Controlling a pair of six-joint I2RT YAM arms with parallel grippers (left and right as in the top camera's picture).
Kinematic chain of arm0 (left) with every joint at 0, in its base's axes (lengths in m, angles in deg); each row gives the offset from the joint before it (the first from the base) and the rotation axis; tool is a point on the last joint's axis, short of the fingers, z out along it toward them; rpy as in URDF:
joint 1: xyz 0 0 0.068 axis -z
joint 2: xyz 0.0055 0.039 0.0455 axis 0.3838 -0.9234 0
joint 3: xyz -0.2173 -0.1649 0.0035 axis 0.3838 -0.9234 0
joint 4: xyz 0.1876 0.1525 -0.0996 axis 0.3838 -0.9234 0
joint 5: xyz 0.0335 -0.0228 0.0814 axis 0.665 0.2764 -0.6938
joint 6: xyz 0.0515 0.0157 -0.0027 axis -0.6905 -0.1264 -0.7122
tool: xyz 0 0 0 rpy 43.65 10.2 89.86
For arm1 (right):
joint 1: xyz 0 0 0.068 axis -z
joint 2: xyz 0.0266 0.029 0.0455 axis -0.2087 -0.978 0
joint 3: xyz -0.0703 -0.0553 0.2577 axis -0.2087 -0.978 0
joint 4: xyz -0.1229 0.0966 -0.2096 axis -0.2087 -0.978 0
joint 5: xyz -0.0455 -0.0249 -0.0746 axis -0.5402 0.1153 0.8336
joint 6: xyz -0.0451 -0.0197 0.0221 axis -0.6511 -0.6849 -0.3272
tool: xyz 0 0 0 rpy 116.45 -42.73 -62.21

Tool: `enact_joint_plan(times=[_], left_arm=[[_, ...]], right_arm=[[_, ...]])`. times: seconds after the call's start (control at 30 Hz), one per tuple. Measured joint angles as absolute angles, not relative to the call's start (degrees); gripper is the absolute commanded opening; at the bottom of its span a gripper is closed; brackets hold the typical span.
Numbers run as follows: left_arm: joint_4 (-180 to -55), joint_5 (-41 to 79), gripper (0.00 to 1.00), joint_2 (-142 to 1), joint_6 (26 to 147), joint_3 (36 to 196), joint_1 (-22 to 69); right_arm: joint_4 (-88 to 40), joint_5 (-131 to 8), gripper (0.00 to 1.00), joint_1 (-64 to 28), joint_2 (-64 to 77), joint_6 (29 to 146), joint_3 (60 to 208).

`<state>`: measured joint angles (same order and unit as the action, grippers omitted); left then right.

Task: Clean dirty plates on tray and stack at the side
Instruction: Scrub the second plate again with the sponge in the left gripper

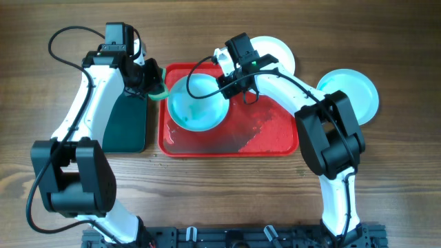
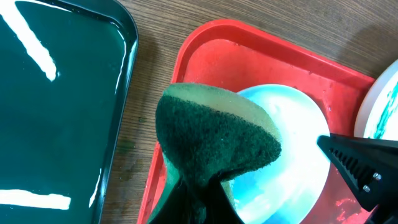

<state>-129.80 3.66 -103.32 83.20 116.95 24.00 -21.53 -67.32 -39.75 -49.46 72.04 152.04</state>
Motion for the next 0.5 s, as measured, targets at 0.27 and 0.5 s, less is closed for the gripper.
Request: enact_joint_plan(times=[0.27, 0.5], left_arm=[[-129.8, 3.6, 0.04, -103.3, 83.3, 116.9, 24.5], [-120.3, 1.5, 0.04, -107.8, 83.5, 115.9, 31.7]], right_arm=[[-33.5, -66.7, 0.04, -40.1, -49.4, 102.8, 153.5], [-33.5, -66.0, 0.04, -40.4, -49.4, 104.4, 153.5]])
